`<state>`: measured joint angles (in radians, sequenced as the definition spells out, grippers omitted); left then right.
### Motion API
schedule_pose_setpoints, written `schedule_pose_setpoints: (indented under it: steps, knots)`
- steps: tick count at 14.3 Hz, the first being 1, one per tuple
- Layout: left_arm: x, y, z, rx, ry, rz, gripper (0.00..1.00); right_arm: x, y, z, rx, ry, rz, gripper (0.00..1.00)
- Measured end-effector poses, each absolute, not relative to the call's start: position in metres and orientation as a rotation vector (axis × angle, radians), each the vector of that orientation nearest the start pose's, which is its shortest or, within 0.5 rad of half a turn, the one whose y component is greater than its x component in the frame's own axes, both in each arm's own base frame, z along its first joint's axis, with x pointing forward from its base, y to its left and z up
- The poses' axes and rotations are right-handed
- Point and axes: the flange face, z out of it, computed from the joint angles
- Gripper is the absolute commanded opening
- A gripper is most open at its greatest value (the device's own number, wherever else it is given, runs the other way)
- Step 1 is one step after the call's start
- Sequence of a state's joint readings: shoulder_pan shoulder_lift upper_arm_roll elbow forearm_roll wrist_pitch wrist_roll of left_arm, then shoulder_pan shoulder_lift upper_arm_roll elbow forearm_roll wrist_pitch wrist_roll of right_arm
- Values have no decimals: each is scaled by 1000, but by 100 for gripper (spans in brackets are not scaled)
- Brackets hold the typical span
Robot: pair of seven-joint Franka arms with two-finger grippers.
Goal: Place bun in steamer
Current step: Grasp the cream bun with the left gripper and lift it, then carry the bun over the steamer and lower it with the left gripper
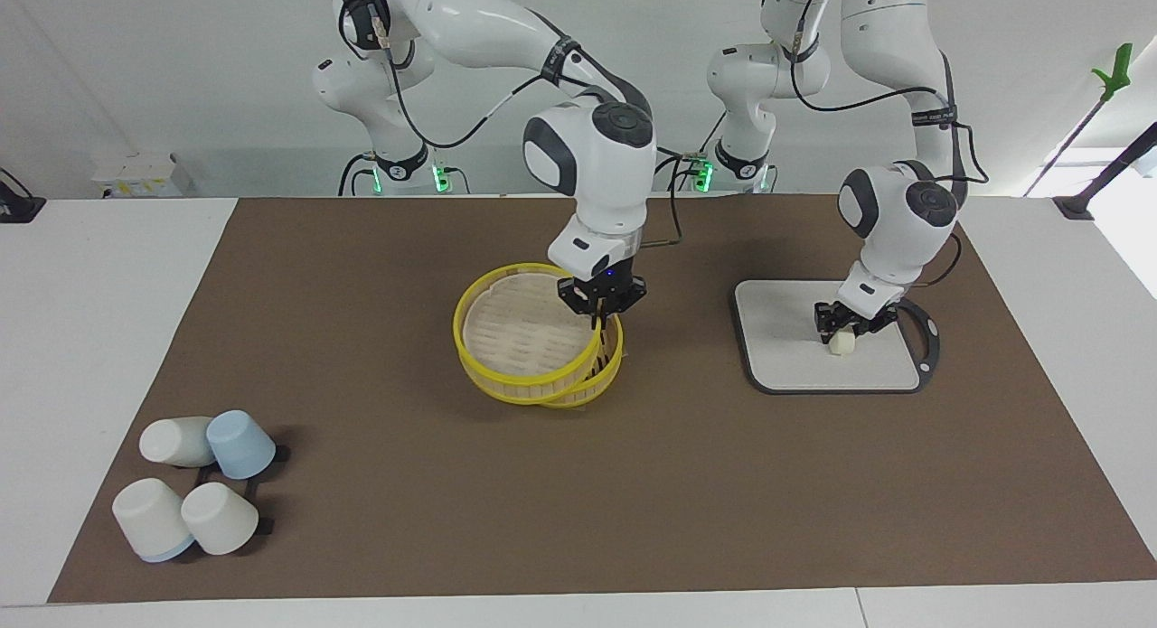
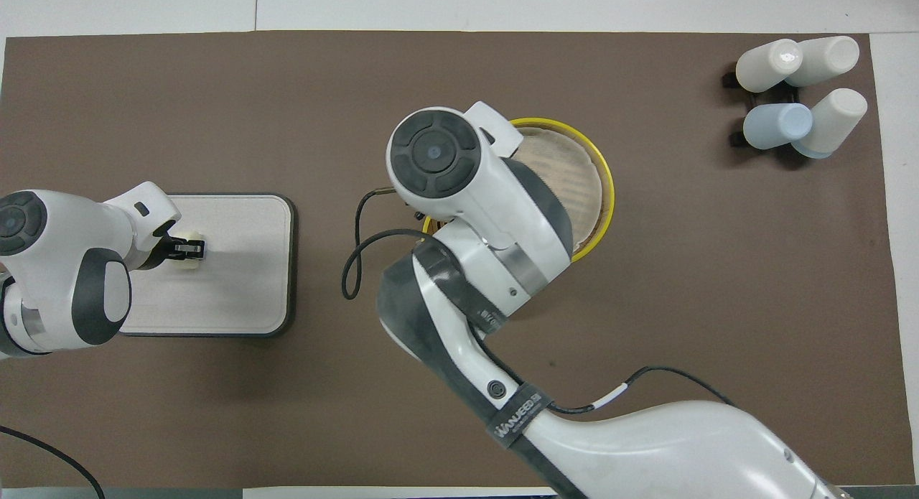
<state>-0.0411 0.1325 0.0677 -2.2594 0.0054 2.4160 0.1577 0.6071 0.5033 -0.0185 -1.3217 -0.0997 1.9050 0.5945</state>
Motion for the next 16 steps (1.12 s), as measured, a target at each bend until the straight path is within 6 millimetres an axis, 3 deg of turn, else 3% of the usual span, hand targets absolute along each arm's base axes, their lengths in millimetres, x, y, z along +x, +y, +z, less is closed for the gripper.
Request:
schedule_pose_setpoints:
  steps: [4,6,7,9,11,13,16]
  knots:
    - [538,15,312,-3123,208,19,33,657,276,485,-3150,-21,-236,0]
    - [550,10,334,-3126,174,61,33,674,220,497,-3101,-27,-223,0]
    - [561,-2,356,-3127,129,78,33,679,201,501,-3095,-17,-218,0]
    - [582,-57,409,-3122,27,95,34,681,180,502,-3100,19,-192,0]
    - [593,-125,446,-3128,-53,76,35,681,173,501,-3106,35,-165,0]
    - [594,-194,460,-3145,-122,48,38,681,170,500,-3109,41,-157,0]
    - [569,-302,450,-3192,-155,-23,38,681,170,500,-3108,41,-156,0]
